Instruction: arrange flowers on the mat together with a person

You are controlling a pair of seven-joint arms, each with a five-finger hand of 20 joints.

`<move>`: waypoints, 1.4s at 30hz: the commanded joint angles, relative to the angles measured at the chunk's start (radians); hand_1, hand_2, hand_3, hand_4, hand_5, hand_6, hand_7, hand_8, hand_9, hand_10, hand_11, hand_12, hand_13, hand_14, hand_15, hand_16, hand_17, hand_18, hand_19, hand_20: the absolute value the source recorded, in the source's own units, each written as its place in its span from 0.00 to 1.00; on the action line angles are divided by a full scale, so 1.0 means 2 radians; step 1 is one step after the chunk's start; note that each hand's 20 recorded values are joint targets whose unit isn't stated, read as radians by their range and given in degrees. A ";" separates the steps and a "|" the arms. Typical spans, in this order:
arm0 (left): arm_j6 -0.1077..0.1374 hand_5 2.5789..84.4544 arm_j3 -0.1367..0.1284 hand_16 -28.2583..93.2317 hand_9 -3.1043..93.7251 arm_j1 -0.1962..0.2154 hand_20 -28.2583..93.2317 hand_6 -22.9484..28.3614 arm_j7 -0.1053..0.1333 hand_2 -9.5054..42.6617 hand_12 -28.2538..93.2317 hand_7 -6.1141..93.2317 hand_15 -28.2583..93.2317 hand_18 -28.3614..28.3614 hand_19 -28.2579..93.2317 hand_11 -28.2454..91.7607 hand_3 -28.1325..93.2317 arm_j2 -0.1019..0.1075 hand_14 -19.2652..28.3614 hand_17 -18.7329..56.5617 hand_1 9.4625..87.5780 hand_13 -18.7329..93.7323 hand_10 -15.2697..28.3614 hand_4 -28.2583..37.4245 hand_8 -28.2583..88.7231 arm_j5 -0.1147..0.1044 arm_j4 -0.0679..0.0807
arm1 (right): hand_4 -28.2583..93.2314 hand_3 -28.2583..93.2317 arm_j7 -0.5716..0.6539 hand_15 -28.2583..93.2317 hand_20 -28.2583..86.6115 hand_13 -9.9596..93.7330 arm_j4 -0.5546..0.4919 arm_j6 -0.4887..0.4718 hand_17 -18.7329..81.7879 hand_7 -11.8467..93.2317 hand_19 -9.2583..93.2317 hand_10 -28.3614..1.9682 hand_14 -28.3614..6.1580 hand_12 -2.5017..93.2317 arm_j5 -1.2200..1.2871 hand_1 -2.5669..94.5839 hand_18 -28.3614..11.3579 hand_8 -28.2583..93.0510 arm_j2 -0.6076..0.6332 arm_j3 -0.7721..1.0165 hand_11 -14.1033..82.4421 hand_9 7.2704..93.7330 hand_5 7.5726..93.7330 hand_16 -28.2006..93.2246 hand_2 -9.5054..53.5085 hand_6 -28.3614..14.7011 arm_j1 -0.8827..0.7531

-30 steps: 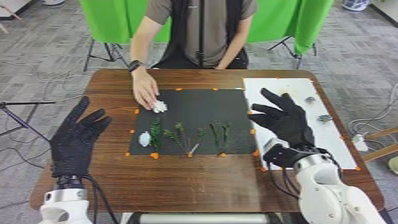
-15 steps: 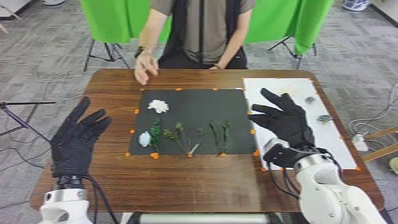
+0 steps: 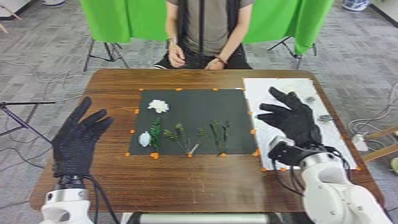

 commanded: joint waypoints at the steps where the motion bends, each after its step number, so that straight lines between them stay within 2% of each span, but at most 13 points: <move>1: 0.006 0.39 0.001 0.17 0.43 0.005 0.31 0.58 -0.003 0.34 0.33 0.18 0.66 0.92 0.74 0.45 0.86 -0.001 0.92 0.19 0.16 0.44 0.78 0.00 0.16 -0.002 -0.003 | 0.01 0.80 0.013 0.64 0.41 0.54 -0.009 0.069 0.27 0.24 0.60 0.36 0.30 0.18 -0.064 0.22 0.19 0.13 0.019 0.023 0.33 0.54 0.41 0.32 0.24 0.69 -0.010; 4: 0.009 0.39 0.003 0.17 0.43 0.006 0.31 0.58 0.002 0.34 0.33 0.18 0.66 0.92 0.74 0.45 0.85 0.004 0.92 0.19 0.16 0.44 0.78 0.00 0.16 -0.005 -0.003 | 0.01 0.81 0.041 0.66 0.41 0.56 -0.007 0.107 0.27 0.24 0.61 0.35 0.31 0.19 -0.118 0.21 0.18 0.13 0.031 0.027 0.35 0.55 0.41 0.33 0.23 0.69 -0.007; 6: 0.008 0.39 0.002 0.17 0.43 0.006 0.31 0.58 0.001 0.34 0.33 0.18 0.66 0.92 0.74 0.45 0.85 0.002 0.92 0.19 0.16 0.44 0.78 0.00 0.16 -0.004 -0.003 | 0.01 0.81 0.064 0.68 0.41 0.57 -0.006 0.118 0.28 0.24 0.62 0.34 0.31 0.19 -0.150 0.21 0.17 0.13 0.036 0.034 0.36 0.56 0.41 0.33 0.23 0.69 -0.007; 9: 0.008 0.39 0.006 0.17 0.43 0.006 0.31 0.58 0.014 0.34 0.33 0.18 0.66 0.92 0.74 0.45 0.86 0.009 0.92 0.19 0.16 0.44 0.78 0.00 0.16 -0.006 -0.001 | 0.02 0.81 0.117 0.69 0.41 0.58 0.001 0.138 0.29 0.24 0.63 0.34 0.31 0.19 -0.221 0.21 0.17 0.13 0.047 0.031 0.38 0.58 0.41 0.33 0.23 0.70 0.008; 10: 0.004 0.39 0.005 0.17 0.43 0.005 0.30 0.58 0.016 0.34 0.33 0.18 0.66 0.92 0.74 0.45 0.86 0.008 0.92 0.19 0.16 0.44 0.78 0.00 0.16 -0.006 -0.001 | 0.01 0.81 0.151 0.69 0.41 0.59 0.007 0.157 0.29 0.24 0.64 0.34 0.31 0.19 -0.256 0.21 0.16 0.13 0.057 0.011 0.38 0.58 0.41 0.32 0.22 0.70 0.030; 12: 0.010 0.39 0.008 0.17 0.43 0.007 0.30 0.58 0.017 0.34 0.33 0.19 0.66 0.92 0.74 0.45 0.85 0.010 0.92 0.19 0.15 0.44 0.78 0.00 0.16 -0.010 -0.003 | 0.02 0.81 0.224 0.70 0.41 0.59 0.017 0.179 0.29 0.24 0.64 0.32 0.30 0.19 -0.312 0.20 0.16 0.13 0.067 -0.021 0.39 0.59 0.40 0.32 0.22 0.70 0.073; 14: 0.007 0.39 0.007 0.17 0.43 0.005 0.30 0.58 0.014 0.34 0.33 0.19 0.66 0.92 0.74 0.45 0.85 0.006 0.92 0.19 0.15 0.44 0.78 0.00 0.16 -0.005 -0.001 | 0.02 0.80 0.264 0.71 0.41 0.60 0.034 0.208 0.30 0.24 0.65 0.32 0.31 0.19 -0.355 0.21 0.17 0.13 0.075 -0.049 0.39 0.59 0.39 0.32 0.23 0.70 0.104; 18: 0.007 0.39 0.010 0.17 0.43 0.002 0.30 0.58 0.024 0.34 0.33 0.19 0.66 0.92 0.74 0.45 0.86 0.012 0.92 0.19 0.15 0.44 0.78 0.00 0.16 -0.005 0.000 | 0.02 0.80 0.376 0.75 0.41 0.62 0.059 0.206 0.31 0.23 0.67 0.30 0.34 0.19 -0.487 0.23 0.19 0.14 0.090 -0.083 0.43 0.61 0.39 0.32 0.23 0.69 0.136; 22: 0.009 0.39 0.011 0.17 0.43 0.006 0.31 0.58 0.027 0.33 0.33 0.18 0.66 0.92 0.74 0.45 0.86 0.016 0.92 0.19 0.15 0.44 0.78 0.00 0.16 -0.009 -0.001 | 0.03 0.81 0.357 0.76 0.40 0.64 0.080 0.235 0.32 0.24 0.68 0.31 0.36 0.20 -0.445 0.24 0.20 0.14 0.102 -0.081 0.46 0.62 0.39 0.31 0.22 0.69 0.139; 24: 0.010 0.39 0.012 0.17 0.43 0.007 0.31 0.58 0.033 0.33 0.33 0.18 0.66 0.92 0.74 0.45 0.86 0.019 0.91 0.19 0.15 0.44 0.78 0.00 0.16 -0.012 -0.001 | 0.03 0.81 0.397 0.77 0.40 0.64 0.094 0.218 0.32 0.24 0.69 0.30 0.36 0.20 -0.502 0.24 0.20 0.14 0.107 -0.093 0.47 0.62 0.38 0.31 0.22 0.69 0.153; 28: 0.008 0.39 0.009 0.17 0.43 0.006 0.31 0.58 0.031 0.33 0.33 0.18 0.66 0.92 0.74 0.45 0.86 0.018 0.91 0.19 0.15 0.44 0.78 0.00 0.16 -0.010 -0.001 | 0.03 0.81 0.462 0.78 0.40 0.65 0.106 0.179 0.32 0.24 0.70 0.30 0.36 0.20 -0.554 0.24 0.20 0.14 0.117 -0.100 0.49 0.63 0.38 0.31 0.22 0.69 0.171; 33: 0.008 0.39 0.009 0.17 0.43 0.007 0.31 0.58 0.034 0.33 0.33 0.18 0.66 0.92 0.74 0.45 0.86 0.019 0.92 0.19 0.15 0.44 0.78 0.00 0.16 -0.011 -0.002 | 0.03 0.81 0.525 0.78 0.40 0.67 0.132 0.069 0.33 0.24 0.71 0.30 0.35 0.20 -0.615 0.25 0.18 0.14 0.134 -0.119 0.50 0.66 0.38 0.31 0.21 0.69 0.201; 42: 0.012 0.39 0.014 0.17 0.43 0.006 0.31 0.58 0.046 0.33 0.33 0.18 0.66 0.92 0.74 0.45 0.86 0.027 0.92 0.19 0.15 0.44 0.78 0.00 0.16 -0.017 -0.003 | 0.04 0.80 0.551 0.77 0.39 0.70 0.194 -0.063 0.34 0.22 0.74 0.29 0.34 0.19 -0.596 0.28 0.14 0.14 0.162 -0.164 0.47 0.68 0.38 0.31 0.19 0.66 0.273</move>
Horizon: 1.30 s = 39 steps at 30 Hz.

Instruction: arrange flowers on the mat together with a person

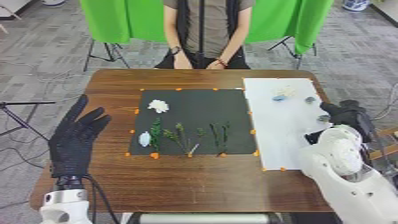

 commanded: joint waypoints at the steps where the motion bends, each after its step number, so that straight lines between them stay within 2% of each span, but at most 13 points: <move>1: 0.005 0.39 0.005 0.17 0.43 0.001 0.31 0.58 0.009 0.33 0.33 0.18 0.66 0.92 0.74 0.45 0.86 0.006 0.92 0.19 0.15 0.44 0.78 0.00 0.16 -0.007 -0.001 | 0.04 0.79 -0.004 0.77 0.38 0.69 0.049 -0.078 0.34 0.22 0.74 0.28 0.33 0.19 0.032 0.28 0.14 0.14 0.031 -0.035 0.46 0.68 0.38 0.31 0.18 0.66 0.066; 2: 0.008 0.39 0.006 0.17 0.43 0.003 0.31 0.58 0.012 0.33 0.33 0.18 0.66 0.92 0.74 0.45 0.86 0.009 0.92 0.19 0.15 0.44 0.78 0.00 0.16 -0.009 -0.001 | 0.04 0.79 -0.006 0.76 0.38 0.69 0.061 -0.091 0.34 0.22 0.74 0.28 0.33 0.19 0.033 0.28 0.14 0.14 0.035 -0.048 0.45 0.68 0.38 0.31 0.18 0.66 0.080; 6: 0.005 0.39 0.003 0.17 0.43 -0.002 0.31 0.58 0.007 0.33 0.33 0.18 0.66 0.92 0.74 0.45 0.86 0.007 0.92 0.19 0.15 0.44 0.78 0.00 0.16 -0.007 -0.004 | 0.04 0.79 -0.009 0.74 0.37 0.68 0.090 -0.149 0.33 0.21 0.74 0.25 0.32 0.18 0.065 0.29 0.11 0.15 0.038 -0.059 0.39 0.66 0.37 0.31 0.17 0.66 0.106; 10: 0.010 0.39 0.002 0.17 0.43 -0.002 0.31 0.58 0.013 0.33 0.33 0.18 0.66 0.92 0.74 0.45 0.86 0.010 0.92 0.19 0.15 0.44 0.78 0.00 0.16 -0.010 -0.005 | 0.04 0.80 -0.009 0.69 0.36 0.65 0.114 -0.159 0.32 0.20 0.72 0.16 0.25 0.17 0.081 0.30 0.10 0.15 0.044 -0.077 0.29 0.61 0.37 0.30 0.16 0.64 0.127; 13: 0.011 0.39 0.003 0.17 0.43 -0.001 0.31 0.58 0.013 0.33 0.33 0.18 0.66 0.92 0.74 0.45 0.86 0.012 0.92 0.19 0.16 0.44 0.78 0.00 0.16 -0.012 -0.005 | 0.03 0.80 -0.014 0.66 0.36 0.64 0.123 -0.165 0.31 0.20 0.71 0.10 0.23 0.16 0.091 0.31 0.10 0.15 0.047 -0.085 0.23 0.59 0.37 0.29 0.16 0.63 0.131; 16: 0.003 0.39 -0.001 0.17 0.43 -0.001 0.31 0.58 0.002 0.33 0.33 0.19 0.66 0.92 0.74 0.45 0.86 -0.001 0.92 0.19 0.15 0.44 0.78 0.00 0.16 -0.005 -0.004 | 0.03 0.80 -0.039 0.63 0.36 0.62 0.130 -0.169 0.31 0.20 0.69 0.04 0.23 0.16 0.103 0.32 0.12 0.15 0.050 -0.091 0.21 0.56 0.38 0.29 0.16 0.63 0.128; 19: 0.005 0.39 0.003 0.17 0.43 -0.002 0.31 0.58 0.009 0.33 0.33 0.19 0.66 0.92 0.74 0.45 0.86 0.007 0.92 0.19 0.16 0.44 0.78 0.00 0.16 -0.010 -0.003 | 0.02 0.83 -0.049 0.51 0.35 0.56 0.139 -0.179 0.28 0.22 0.61 0.04 0.19 0.15 0.107 0.36 0.12 0.14 0.051 -0.110 0.21 0.52 0.40 0.29 0.13 0.66 0.133; 21: 0.007 0.39 0.008 0.17 0.43 -0.005 0.31 0.58 0.014 0.33 0.33 0.19 0.66 0.92 0.74 0.45 0.86 0.013 0.92 0.19 0.16 0.44 0.78 0.00 0.16 -0.015 -0.001 | 0.02 0.84 -0.053 0.49 0.35 0.56 0.143 -0.190 0.28 0.23 0.60 0.07 0.19 0.15 0.113 0.39 0.12 0.14 0.050 -0.117 0.21 0.51 0.41 0.30 0.11 0.68 0.135; 27: 0.004 0.39 0.006 0.17 0.43 -0.005 0.31 0.58 0.006 0.33 0.33 0.19 0.66 0.92 0.74 0.45 0.86 0.010 0.92 0.19 0.15 0.44 0.78 0.00 0.16 -0.013 -0.001 | 0.00 0.86 -0.063 0.54 0.36 0.59 0.155 -0.197 0.30 0.26 0.58 0.21 0.28 0.16 0.100 0.43 0.14 0.12 0.045 -0.141 0.23 0.55 0.47 0.30 0.07 0.69 0.132; 32: 0.001 0.39 0.006 0.17 0.43 -0.006 0.31 0.59 0.004 0.33 0.33 0.19 0.66 0.92 0.74 0.45 0.86 0.008 0.92 0.19 0.16 0.44 0.78 0.00 0.16 -0.010 -0.001 | 0.00 0.83 -0.066 0.59 0.37 0.69 0.173 -0.161 0.34 0.33 0.63 0.46 0.45 0.19 0.069 0.53 0.21 0.13 0.040 -0.160 0.36 0.72 0.62 0.31 0.01 0.72 0.128; 33: 0.000 0.39 0.006 0.17 0.43 -0.006 0.31 0.59 0.003 0.33 0.33 0.19 0.66 0.92 0.74 0.45 0.86 0.006 0.92 0.19 0.16 0.44 0.78 0.00 0.16 -0.009 -0.001 | 0.00 0.81 -0.068 0.59 0.38 0.70 0.171 -0.152 0.35 0.34 0.63 0.49 0.47 0.21 0.060 0.54 0.22 0.14 0.043 -0.163 0.35 0.74 0.64 0.32 0.01 0.71 0.124; 36: 0.003 0.39 0.007 0.17 0.43 -0.003 0.31 0.58 0.007 0.33 0.33 0.19 0.66 0.92 0.74 0.45 0.86 0.010 0.92 0.19 0.15 0.44 0.78 0.00 0.16 -0.012 -0.001 | 0.00 0.76 -0.073 0.59 0.39 0.78 0.169 -0.132 0.37 0.38 0.69 0.71 0.67 0.35 0.040 0.62 0.27 0.18 0.047 -0.168 0.27 0.90 0.76 0.43 0.00 0.73 0.116; 39: 0.004 0.39 0.005 0.17 0.43 -0.002 0.31 0.59 0.006 0.33 0.33 0.18 0.66 0.92 0.74 0.45 0.86 0.009 0.92 0.19 0.15 0.44 0.78 0.00 0.16 -0.013 -0.002 | 0.00 0.74 -0.073 0.60 0.39 0.82 0.163 -0.117 0.39 0.39 0.71 0.78 0.71 0.39 0.022 0.64 0.30 0.18 0.049 -0.167 0.28 0.96 0.81 0.46 0.00 0.75 0.112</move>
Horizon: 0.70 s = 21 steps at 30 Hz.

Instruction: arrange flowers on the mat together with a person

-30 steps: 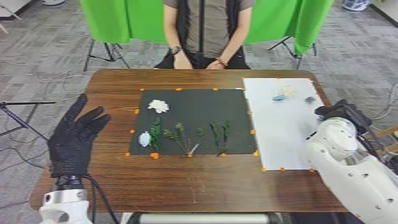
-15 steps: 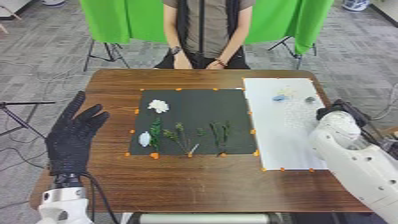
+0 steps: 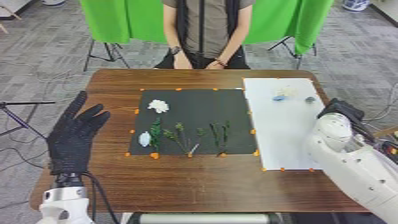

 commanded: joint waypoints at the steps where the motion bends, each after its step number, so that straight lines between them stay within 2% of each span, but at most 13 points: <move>1: 0.001 0.39 0.000 0.17 0.43 0.007 0.31 0.59 0.000 0.33 0.33 0.18 0.66 0.92 0.74 0.45 0.86 0.000 0.92 0.19 0.15 0.44 0.78 0.00 0.16 -0.004 0.001 | 0.00 0.74 -0.011 0.61 0.39 0.82 -0.003 0.039 0.39 0.38 0.72 0.79 0.71 0.40 -0.031 0.64 0.31 0.18 -0.003 -0.020 0.28 0.96 0.81 0.46 0.00 0.75 -0.040; 7: 0.002 0.39 0.000 0.17 0.43 0.009 0.31 0.59 -0.002 0.33 0.33 0.18 0.66 0.92 0.74 0.45 0.86 -0.001 0.92 0.19 0.15 0.44 0.78 0.00 0.16 -0.006 0.000 | 0.00 0.74 -0.009 0.62 0.40 0.82 -0.018 0.068 0.39 0.36 0.72 0.79 0.71 0.40 -0.062 0.64 0.31 0.19 0.000 -0.021 0.29 0.97 0.83 0.46 0.00 0.75 -0.041; 10: 0.004 0.39 0.001 0.17 0.43 0.010 0.31 0.59 0.001 0.33 0.33 0.18 0.66 0.92 0.74 0.45 0.86 0.002 0.92 0.19 0.15 0.44 0.78 0.00 0.16 -0.007 0.000 | 0.00 0.75 -0.002 0.62 0.40 0.82 -0.036 0.092 0.39 0.36 0.73 0.78 0.71 0.40 -0.079 0.64 0.32 0.19 0.005 -0.019 0.29 0.98 0.84 0.46 0.00 0.75 -0.041; 16: 0.001 0.39 -0.008 0.17 0.43 0.014 0.31 0.59 -0.007 0.33 0.33 0.18 0.66 0.92 0.74 0.45 0.86 -0.006 0.92 0.19 0.15 0.44 0.78 0.00 0.16 -0.003 -0.003 | 0.00 0.75 -0.002 0.63 0.40 0.83 -0.098 0.108 0.39 0.35 0.73 0.78 0.71 0.40 -0.136 0.64 0.33 0.20 0.022 -0.005 0.30 0.98 0.85 0.46 0.00 0.75 -0.056; 21: 0.006 0.39 -0.018 0.17 0.43 0.024 0.31 0.59 -0.005 0.33 0.33 0.18 0.66 0.92 0.74 0.45 0.86 -0.007 0.92 0.19 0.15 0.44 0.78 0.00 0.16 -0.005 -0.004 | 0.00 0.77 -0.019 0.62 0.40 0.83 -0.154 0.118 0.39 0.35 0.73 0.78 0.72 0.41 -0.146 0.63 0.33 0.20 0.012 -0.003 0.29 0.99 0.86 0.48 0.00 0.75 -0.058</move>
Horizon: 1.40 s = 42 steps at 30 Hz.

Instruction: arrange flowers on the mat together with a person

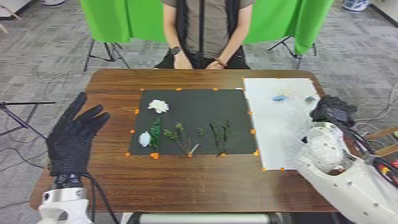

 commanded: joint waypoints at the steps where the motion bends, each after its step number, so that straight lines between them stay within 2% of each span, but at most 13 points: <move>1: 0.007 0.39 -0.015 0.17 0.43 0.021 0.31 0.59 -0.002 0.33 0.33 0.18 0.66 0.92 0.74 0.45 0.86 -0.006 0.92 0.19 0.15 0.44 0.78 0.00 0.16 -0.004 -0.003 | 0.00 0.77 -0.023 0.62 0.40 0.83 -0.088 0.009 0.39 0.35 0.74 0.78 0.72 0.41 -0.037 0.63 0.33 0.21 -0.002 0.001 0.29 0.99 0.86 0.48 0.00 0.75 0.000; 2: 0.010 0.39 -0.017 0.17 0.43 0.024 0.31 0.59 0.000 0.33 0.33 0.18 0.66 0.92 0.74 0.45 0.86 -0.006 0.92 0.19 0.16 0.44 0.78 0.00 0.16 -0.006 -0.004 | 0.00 0.77 -0.033 0.62 0.41 0.83 -0.099 0.008 0.39 0.35 0.74 0.78 0.72 0.41 -0.043 0.63 0.34 0.21 -0.003 -0.008 0.29 0.99 0.86 0.48 0.00 0.75 0.003; 3: 0.009 0.39 -0.023 0.17 0.43 0.029 0.31 0.59 -0.001 0.33 0.33 0.18 0.66 0.92 0.74 0.45 0.86 -0.012 0.92 0.19 0.16 0.44 0.78 0.00 0.16 -0.005 -0.005 | 0.00 0.77 -0.043 0.62 0.41 0.83 -0.109 0.009 0.39 0.35 0.74 0.78 0.72 0.41 -0.043 0.63 0.34 0.21 -0.007 -0.021 0.29 0.99 0.86 0.48 0.00 0.75 0.008; 6: 0.017 0.39 -0.030 0.17 0.43 0.040 0.31 0.59 0.009 0.33 0.33 0.18 0.66 0.92 0.74 0.45 0.86 -0.011 0.92 0.19 0.15 0.44 0.78 0.00 0.16 -0.011 -0.007 | 0.00 0.78 -0.077 0.62 0.41 0.83 -0.127 0.011 0.39 0.34 0.74 0.78 0.71 0.42 -0.040 0.63 0.34 0.21 -0.028 -0.059 0.29 0.99 0.86 0.49 0.00 0.74 0.030; 10: 0.014 0.39 -0.036 0.17 0.43 0.045 0.31 0.59 0.005 0.33 0.33 0.18 0.66 0.92 0.74 0.45 0.86 -0.015 0.92 0.20 0.15 0.44 0.78 0.00 0.16 -0.007 -0.007 | 0.00 0.78 -0.115 0.62 0.41 0.83 -0.132 0.003 0.39 0.34 0.73 0.77 0.71 0.42 -0.014 0.62 0.34 0.21 -0.064 -0.116 0.29 0.99 0.86 0.49 0.00 0.74 0.069; 11: 0.015 0.39 -0.035 0.17 0.43 0.046 0.31 0.58 0.008 0.33 0.33 0.18 0.66 0.92 0.74 0.45 0.86 -0.015 0.92 0.20 0.15 0.44 0.78 0.00 0.16 -0.009 -0.008 | 0.00 0.78 -0.123 0.63 0.41 0.83 -0.128 0.001 0.39 0.34 0.73 0.77 0.70 0.42 -0.008 0.62 0.34 0.21 -0.074 -0.132 0.29 0.99 0.86 0.49 0.00 0.74 0.082; 17: 0.004 0.39 -0.033 0.17 0.43 0.033 0.31 0.58 -0.004 0.33 0.33 0.18 0.66 0.92 0.74 0.45 0.86 -0.020 0.92 0.20 0.15 0.44 0.78 0.00 0.16 -0.001 -0.004 | 0.00 0.79 -0.161 0.64 0.41 0.82 -0.106 -0.013 0.38 0.34 0.73 0.76 0.70 0.43 -0.015 0.62 0.34 0.21 -0.115 -0.251 0.30 0.99 0.86 0.49 0.00 0.74 0.164; 19: 0.007 0.39 -0.030 0.17 0.43 0.032 0.31 0.58 -0.001 0.33 0.33 0.18 0.66 0.92 0.74 0.45 0.86 -0.011 0.92 0.20 0.15 0.44 0.78 0.00 0.16 -0.004 -0.003 | 0.00 0.79 -0.171 0.64 0.41 0.82 -0.090 -0.019 0.38 0.35 0.73 0.76 0.69 0.42 -0.020 0.62 0.35 0.21 -0.133 -0.284 0.31 0.99 0.86 0.49 0.00 0.74 0.188; 24: 0.007 0.39 -0.022 0.17 0.43 0.022 0.31 0.58 0.002 0.33 0.33 0.18 0.66 0.92 0.74 0.45 0.86 -0.009 0.92 0.19 0.15 0.44 0.78 0.00 0.16 -0.005 0.000 | 0.00 0.79 -0.175 0.65 0.41 0.82 -0.056 -0.035 0.37 0.35 0.72 0.75 0.69 0.42 -0.019 0.61 0.34 0.21 -0.161 -0.353 0.32 0.98 0.85 0.49 0.00 0.74 0.241; 32: 0.002 0.39 -0.018 0.17 0.43 0.013 0.31 0.58 -0.006 0.33 0.33 0.19 0.66 0.92 0.74 0.45 0.86 -0.009 0.92 0.19 0.15 0.44 0.78 0.00 0.16 -0.001 0.003 | 0.00 0.79 -0.172 0.68 0.41 0.81 -0.032 -0.063 0.36 0.35 0.71 0.74 0.68 0.40 -0.018 0.60 0.35 0.20 -0.177 -0.402 0.39 0.96 0.84 0.47 0.00 0.76 0.278; 34: 0.005 0.39 -0.013 0.17 0.43 0.010 0.31 0.58 0.001 0.33 0.33 0.19 0.66 0.92 0.74 0.45 0.86 -0.004 0.92 0.19 0.15 0.44 0.78 0.00 0.16 -0.006 0.004 | 0.00 0.78 -0.167 0.68 0.42 0.81 -0.024 -0.072 0.36 0.35 0.71 0.74 0.68 0.39 -0.022 0.60 0.34 0.19 -0.181 -0.410 0.41 0.95 0.84 0.47 0.00 0.76 0.284; 38: 0.002 0.39 -0.014 0.17 0.43 0.007 0.31 0.58 -0.004 0.33 0.33 0.19 0.66 0.92 0.74 0.45 0.86 -0.005 0.92 0.19 0.15 0.44 0.78 0.00 0.16 -0.003 0.004 | 0.00 0.78 -0.170 0.70 0.42 0.79 -0.022 -0.095 0.36 0.34 0.70 0.74 0.67 0.39 -0.006 0.59 0.34 0.19 -0.181 -0.407 0.42 0.93 0.83 0.47 0.00 0.77 0.281; 42: 0.002 0.39 -0.012 0.17 0.43 0.004 0.31 0.59 -0.002 0.33 0.33 0.19 0.66 0.92 0.73 0.46 0.86 -0.004 0.92 0.19 0.15 0.45 0.78 0.00 0.16 -0.004 0.006 | 0.00 0.78 -0.171 0.72 0.42 0.78 -0.015 -0.109 0.35 0.32 0.70 0.72 0.64 0.38 -0.009 0.57 0.34 0.18 -0.182 -0.416 0.44 0.91 0.80 0.44 0.00 0.77 0.287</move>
